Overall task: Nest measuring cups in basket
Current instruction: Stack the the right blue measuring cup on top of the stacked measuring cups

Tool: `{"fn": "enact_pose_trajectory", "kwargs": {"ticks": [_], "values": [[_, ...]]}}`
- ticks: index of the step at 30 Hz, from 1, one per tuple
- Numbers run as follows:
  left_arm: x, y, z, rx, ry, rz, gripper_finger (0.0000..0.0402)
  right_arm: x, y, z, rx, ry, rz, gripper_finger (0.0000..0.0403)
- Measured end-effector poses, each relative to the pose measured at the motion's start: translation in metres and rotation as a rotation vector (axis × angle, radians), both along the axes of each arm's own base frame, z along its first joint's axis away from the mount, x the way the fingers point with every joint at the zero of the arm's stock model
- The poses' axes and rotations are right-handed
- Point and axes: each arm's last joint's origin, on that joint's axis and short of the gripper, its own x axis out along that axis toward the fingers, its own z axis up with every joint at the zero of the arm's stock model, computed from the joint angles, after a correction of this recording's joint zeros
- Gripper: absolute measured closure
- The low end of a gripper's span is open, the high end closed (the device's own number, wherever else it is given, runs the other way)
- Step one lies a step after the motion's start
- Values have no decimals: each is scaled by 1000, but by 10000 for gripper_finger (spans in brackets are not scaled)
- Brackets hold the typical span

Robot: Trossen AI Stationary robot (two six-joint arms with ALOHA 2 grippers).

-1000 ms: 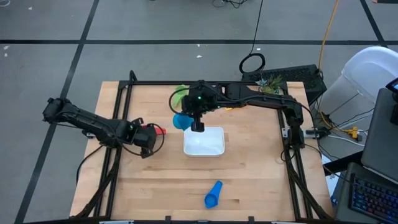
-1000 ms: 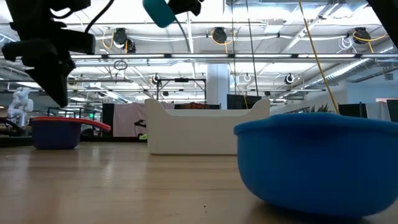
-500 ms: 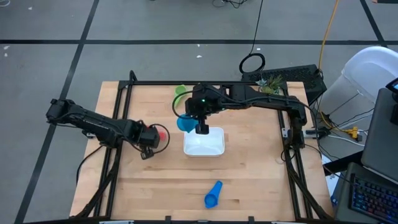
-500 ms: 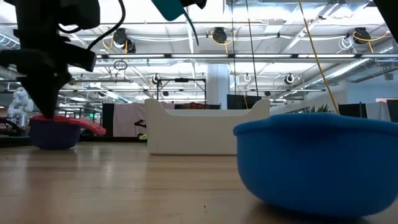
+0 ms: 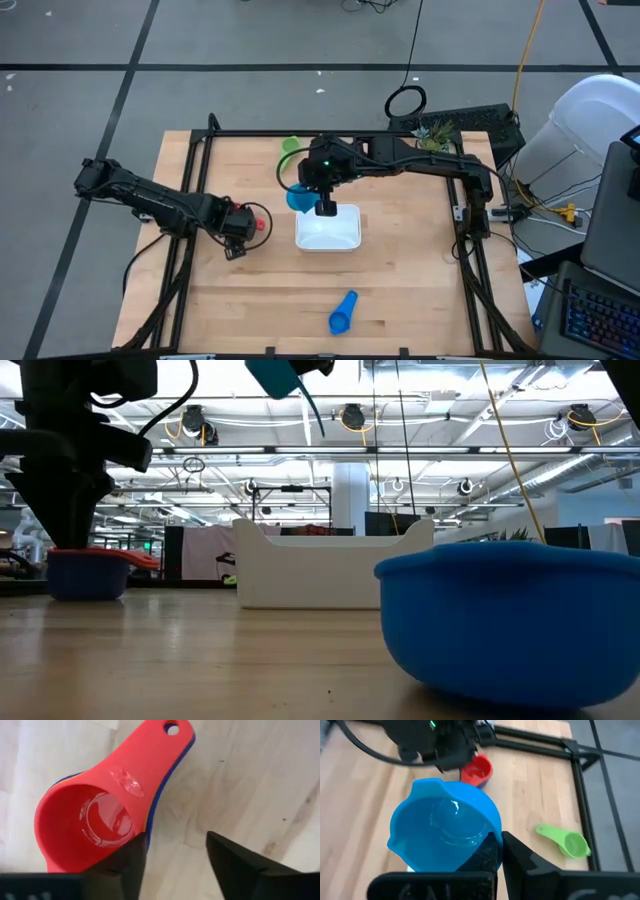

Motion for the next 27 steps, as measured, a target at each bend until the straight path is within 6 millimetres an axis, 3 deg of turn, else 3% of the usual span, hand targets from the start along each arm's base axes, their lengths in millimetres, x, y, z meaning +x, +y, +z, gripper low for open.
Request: {"fn": "enact_pose_trajectory", "kwargs": {"ticks": [4, 8, 14, 22, 27], "values": [[0, 1, 0, 20, -8, 31, 149, -3, -1, -2, -15, 38, -19, 403], [-2, 2, -4, 36, -1, 64, 139, -5, 1, -2, -10, 50, -20, 403], [-6, 4, -9, 82, 17, 88, 162, -18, 7, 13, -16, 22, -12, 403], [0, -2, 17, 89, 11, 14, 205, -40, 5, 36, -50, -29, -47, 403], [-1, 3, 18, 136, 22, 15, 214, -45, 4, 36, -49, -39, -55, 403]]}}
